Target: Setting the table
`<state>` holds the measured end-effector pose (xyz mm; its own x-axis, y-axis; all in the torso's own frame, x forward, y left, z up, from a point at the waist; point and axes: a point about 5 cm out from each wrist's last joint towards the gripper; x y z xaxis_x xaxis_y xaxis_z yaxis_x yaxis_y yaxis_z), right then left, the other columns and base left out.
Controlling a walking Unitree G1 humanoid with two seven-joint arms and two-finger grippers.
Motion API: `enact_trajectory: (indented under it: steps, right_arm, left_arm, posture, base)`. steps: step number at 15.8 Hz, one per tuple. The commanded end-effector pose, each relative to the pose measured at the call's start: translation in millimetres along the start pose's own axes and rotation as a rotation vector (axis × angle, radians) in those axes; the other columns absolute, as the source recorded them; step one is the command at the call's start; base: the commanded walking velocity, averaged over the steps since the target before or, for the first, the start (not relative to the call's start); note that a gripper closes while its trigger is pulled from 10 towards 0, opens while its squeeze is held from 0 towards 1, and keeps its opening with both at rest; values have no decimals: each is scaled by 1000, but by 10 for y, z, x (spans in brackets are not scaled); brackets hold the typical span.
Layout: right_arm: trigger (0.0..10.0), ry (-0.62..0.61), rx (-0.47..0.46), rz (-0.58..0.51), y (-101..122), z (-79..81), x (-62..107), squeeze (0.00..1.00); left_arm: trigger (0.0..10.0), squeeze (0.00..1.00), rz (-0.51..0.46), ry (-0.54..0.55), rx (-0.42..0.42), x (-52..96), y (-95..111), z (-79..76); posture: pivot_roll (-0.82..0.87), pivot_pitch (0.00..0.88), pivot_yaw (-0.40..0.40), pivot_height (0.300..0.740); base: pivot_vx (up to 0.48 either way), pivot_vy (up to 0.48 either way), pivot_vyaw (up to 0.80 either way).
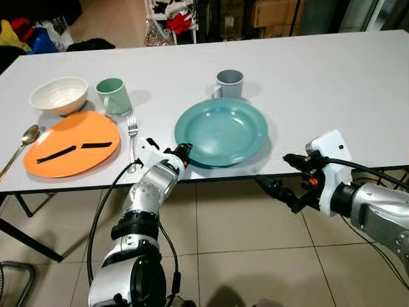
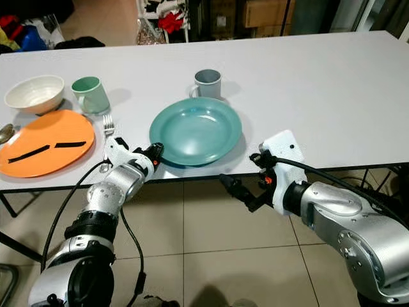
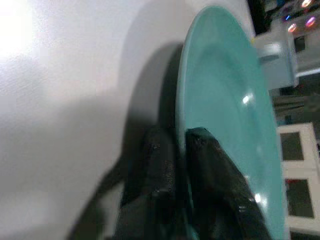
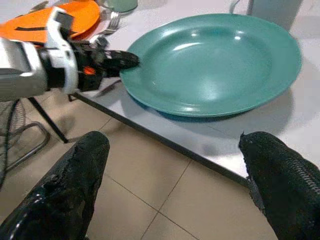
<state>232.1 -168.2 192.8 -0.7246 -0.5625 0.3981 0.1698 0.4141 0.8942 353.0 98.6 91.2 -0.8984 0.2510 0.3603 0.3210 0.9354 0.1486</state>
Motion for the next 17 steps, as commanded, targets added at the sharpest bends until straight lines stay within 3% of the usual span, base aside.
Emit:
enact_trajectory:
  steps: [1,6,10,11,12,13,15,17]
  right_arm:
    - [10000,21,14,-13,56,37,-1,0]
    - [10000,22,7,-8,63,38,-18,0]
    - [10000,18,-8,-21,71,29,-24,0]
    - [10000,21,-10,-22,70,27,-29,0]
    - [10000,26,-12,-23,71,27,-36,0]
    - [10000,35,-11,-25,73,29,-50,0]
    - [10000,54,-11,-37,80,50,-74,0]
    - [10000,69,-11,-53,97,69,-102,0]
  left_arm:
    - [10000,1000,79,30,-19,-39,-232,9]
    - [10000,1000,126,43,-66,8,-304,104]
    - [10000,1000,69,-100,-72,278,-106,25]
    - [10000,910,68,-113,-75,355,-84,29]
    - [10000,125,67,-124,-80,436,-69,35]
    - [10000,0,61,-140,-98,531,-54,37]
    - [10000,0,41,-192,-120,738,-33,-9]
    - [10000,0,23,-267,-245,964,-34,-116]
  posture:
    - [-227,77,107,740]
    - [-222,67,106,740]
    - [-194,25,99,740]
    - [-189,17,97,740]
    - [-185,13,96,740]
    - [-179,8,93,740]
    - [-159,0,89,740]
    - [-144,0,89,740]
  base:
    - [0,0,0]
    - [0,0,0]
    - [0,0,0]
    - [0,0,0]
    - [0,0,0]
    - [0,0,0]
    - [0,0,0]
    - [0,0,0]
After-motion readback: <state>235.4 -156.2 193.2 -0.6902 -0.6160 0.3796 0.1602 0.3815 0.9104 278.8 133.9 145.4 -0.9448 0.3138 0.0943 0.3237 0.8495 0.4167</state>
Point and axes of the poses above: a point about 5 cm out from each wrist's last joint towards the gripper, its own x axis pointing back from the gripper into the wrist, its own y axis along the axis of the wrist's last joint, z = x × y, and after that the axes turned 14 degrees about x, right-handed
